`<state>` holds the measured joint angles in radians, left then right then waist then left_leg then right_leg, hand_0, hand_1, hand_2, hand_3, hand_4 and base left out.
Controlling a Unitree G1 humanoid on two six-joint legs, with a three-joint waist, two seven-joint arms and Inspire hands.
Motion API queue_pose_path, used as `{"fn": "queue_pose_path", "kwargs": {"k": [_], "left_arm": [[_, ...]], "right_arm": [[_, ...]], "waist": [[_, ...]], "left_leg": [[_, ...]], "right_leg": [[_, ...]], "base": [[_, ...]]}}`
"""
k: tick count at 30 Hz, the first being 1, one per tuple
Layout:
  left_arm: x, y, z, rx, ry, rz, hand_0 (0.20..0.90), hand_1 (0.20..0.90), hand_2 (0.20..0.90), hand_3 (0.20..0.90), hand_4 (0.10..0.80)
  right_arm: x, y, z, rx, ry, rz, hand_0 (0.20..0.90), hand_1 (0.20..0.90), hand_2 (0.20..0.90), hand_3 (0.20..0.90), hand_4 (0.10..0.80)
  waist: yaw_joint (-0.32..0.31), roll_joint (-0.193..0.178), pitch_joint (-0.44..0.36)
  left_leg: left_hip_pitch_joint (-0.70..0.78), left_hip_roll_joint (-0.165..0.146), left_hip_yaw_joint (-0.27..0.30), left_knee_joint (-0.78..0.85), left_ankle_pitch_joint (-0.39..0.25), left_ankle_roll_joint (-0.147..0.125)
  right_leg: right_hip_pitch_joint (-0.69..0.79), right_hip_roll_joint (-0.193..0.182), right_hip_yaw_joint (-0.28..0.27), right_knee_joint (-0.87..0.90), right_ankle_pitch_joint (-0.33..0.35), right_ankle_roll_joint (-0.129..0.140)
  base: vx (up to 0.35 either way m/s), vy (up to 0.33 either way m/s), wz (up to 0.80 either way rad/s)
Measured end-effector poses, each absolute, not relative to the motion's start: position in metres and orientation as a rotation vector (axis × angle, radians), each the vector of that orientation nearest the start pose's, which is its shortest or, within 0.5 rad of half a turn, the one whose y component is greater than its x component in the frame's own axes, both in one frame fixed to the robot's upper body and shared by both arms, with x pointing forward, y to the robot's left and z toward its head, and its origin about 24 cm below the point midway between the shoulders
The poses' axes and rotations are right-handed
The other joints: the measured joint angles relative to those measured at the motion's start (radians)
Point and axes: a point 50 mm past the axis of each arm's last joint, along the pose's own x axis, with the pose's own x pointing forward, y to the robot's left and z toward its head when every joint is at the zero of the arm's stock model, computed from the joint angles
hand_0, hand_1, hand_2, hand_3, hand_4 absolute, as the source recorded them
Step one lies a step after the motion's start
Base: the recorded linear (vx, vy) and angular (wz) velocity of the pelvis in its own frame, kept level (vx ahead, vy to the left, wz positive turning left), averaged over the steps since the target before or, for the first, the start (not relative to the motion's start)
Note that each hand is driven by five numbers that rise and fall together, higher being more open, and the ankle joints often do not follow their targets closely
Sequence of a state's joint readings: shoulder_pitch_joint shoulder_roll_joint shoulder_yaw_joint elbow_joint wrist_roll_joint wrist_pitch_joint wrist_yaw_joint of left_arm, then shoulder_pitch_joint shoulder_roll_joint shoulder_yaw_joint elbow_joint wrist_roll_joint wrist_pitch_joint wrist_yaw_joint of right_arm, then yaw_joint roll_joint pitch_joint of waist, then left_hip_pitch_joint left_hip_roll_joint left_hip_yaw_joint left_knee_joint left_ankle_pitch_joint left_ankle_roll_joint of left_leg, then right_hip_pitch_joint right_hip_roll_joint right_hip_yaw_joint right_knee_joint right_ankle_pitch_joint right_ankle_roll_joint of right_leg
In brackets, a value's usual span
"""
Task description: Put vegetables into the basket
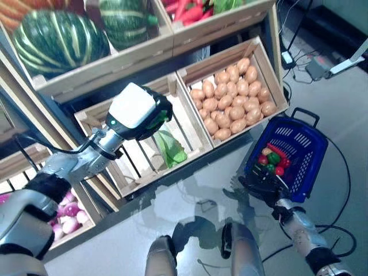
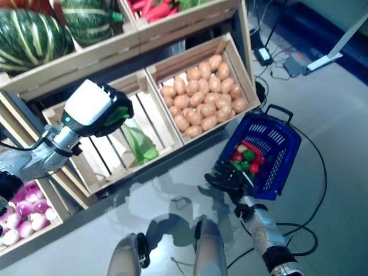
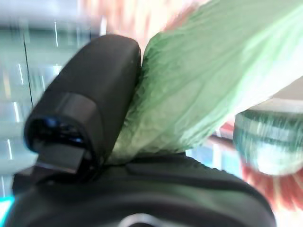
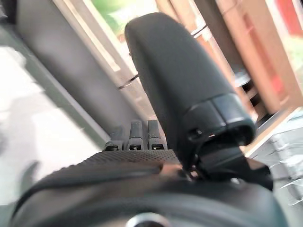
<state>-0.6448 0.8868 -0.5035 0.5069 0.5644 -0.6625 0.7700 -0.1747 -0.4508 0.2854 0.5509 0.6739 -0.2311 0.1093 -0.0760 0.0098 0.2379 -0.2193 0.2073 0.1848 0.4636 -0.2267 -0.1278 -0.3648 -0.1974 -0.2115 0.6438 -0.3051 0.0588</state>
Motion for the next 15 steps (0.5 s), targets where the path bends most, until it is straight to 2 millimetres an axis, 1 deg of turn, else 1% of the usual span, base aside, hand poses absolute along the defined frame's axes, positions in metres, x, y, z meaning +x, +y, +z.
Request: {"fn": "queue_pose_path", "kwargs": {"k": [2, 4, 5, 6, 7, 9, 12, 15], "left_arm": [[0.310, 0.208, 0.168, 1.013, -0.988, -0.020, 0.300, 0.300, 0.300, 0.300, 0.400], [0.306, 0.199, 0.165, 0.837, -0.942, -0.033, 0.300, 0.300, 0.300, 0.300, 0.400], [0.306, 0.195, 0.166, 0.762, -0.922, -0.049, 0.300, 0.300, 0.300, 0.300, 0.400], [0.307, 0.193, 0.167, 0.712, -0.906, -0.054, 0.300, 0.300, 0.300, 0.300, 0.400], [0.310, 0.186, 0.165, 0.567, -0.861, -0.067, 0.300, 0.300, 0.300, 0.300, 0.400], [0.314, 0.175, 0.165, 0.345, -0.807, -0.073, 0.300, 0.300, 0.300, 0.300, 0.400], [0.318, 0.166, 0.164, 0.108, -0.734, -0.114, 0.300, 0.300, 0.300, 0.300, 0.400], [0.321, 0.161, 0.162, 0.007, -0.686, -0.133, 0.300, 0.300, 0.300, 0.300, 0.400]], "right_arm": [[0.270, -0.214, -0.002, 0.058, 0.170, 0.124, 0.900, 0.900, 0.900, 0.900, 0.800], [0.274, -0.211, 0.004, 0.048, 0.145, 0.143, 0.900, 0.900, 0.900, 0.900, 0.800], [0.278, -0.210, 0.010, 0.045, 0.124, 0.153, 0.900, 0.900, 0.900, 0.900, 0.800], [0.281, -0.210, 0.013, 0.039, 0.114, 0.160, 0.900, 0.900, 0.900, 0.900, 0.800], [0.287, -0.212, 0.022, 0.009, 0.092, 0.179, 0.900, 0.900, 0.900, 0.900, 0.800], [0.300, -0.212, 0.038, -0.089, 0.063, 0.229, 0.900, 0.900, 0.900, 0.900, 0.800], [0.322, -0.197, 0.066, -0.119, 0.010, 0.320, 0.900, 0.900, 0.900, 0.900, 0.800], [0.334, -0.186, 0.085, -0.131, -0.014, 0.381, 0.900, 0.900, 0.900, 0.900, 0.800]], "waist": [[0.008, 0.013, -0.028], [0.014, 0.020, -0.069], [0.016, 0.022, -0.077], [0.020, 0.026, -0.083], [0.029, 0.034, -0.106], [0.040, 0.043, -0.114], [0.038, 0.034, -0.137], [0.038, 0.015, -0.156]], "left_leg": [[0.103, -0.002, 0.015, -0.141, 0.055, -0.002], [0.186, -0.009, 0.016, -0.281, 0.121, 0.007], [0.228, -0.010, 0.016, -0.340, 0.148, 0.004], [0.245, -0.010, 0.018, -0.365, 0.157, 0.005], [0.274, -0.015, 0.022, -0.413, 0.176, 0.003], [0.317, -0.020, 0.039, -0.461, 0.193, 0.008], [0.350, -0.024, 0.042, -0.506, 0.205, 0.013], [0.366, -0.036, 0.042, -0.526, 0.210, 0.020]], "right_leg": [[0.087, 0.023, -0.015, -0.110, 0.037, 0.007], [0.153, 0.046, -0.022, -0.210, 0.076, 0.012], [0.187, 0.057, -0.023, -0.255, 0.093, 0.016], [0.203, 0.062, -0.023, -0.278, 0.103, 0.019], [0.228, 0.068, -0.023, -0.323, 0.123, 0.029], [0.278, 0.081, -0.021, -0.401, 0.162, 0.040], [0.348, 0.098, -0.021, -0.533, 0.230, 0.055], [0.401, 0.101, -0.021, -0.635, 0.281, 0.065]], "base": [[0.123, -0.070, -0.06], [0.082, -0.069, 0.03], [0.045, -0.056, -0.02], [0.041, -0.064, -0.04], [0.043, -0.065, -0.04], [0.034, -0.065, -0.08], [0.002, -0.041, -0.07], [-0.019, -0.040, 0.00]]}}
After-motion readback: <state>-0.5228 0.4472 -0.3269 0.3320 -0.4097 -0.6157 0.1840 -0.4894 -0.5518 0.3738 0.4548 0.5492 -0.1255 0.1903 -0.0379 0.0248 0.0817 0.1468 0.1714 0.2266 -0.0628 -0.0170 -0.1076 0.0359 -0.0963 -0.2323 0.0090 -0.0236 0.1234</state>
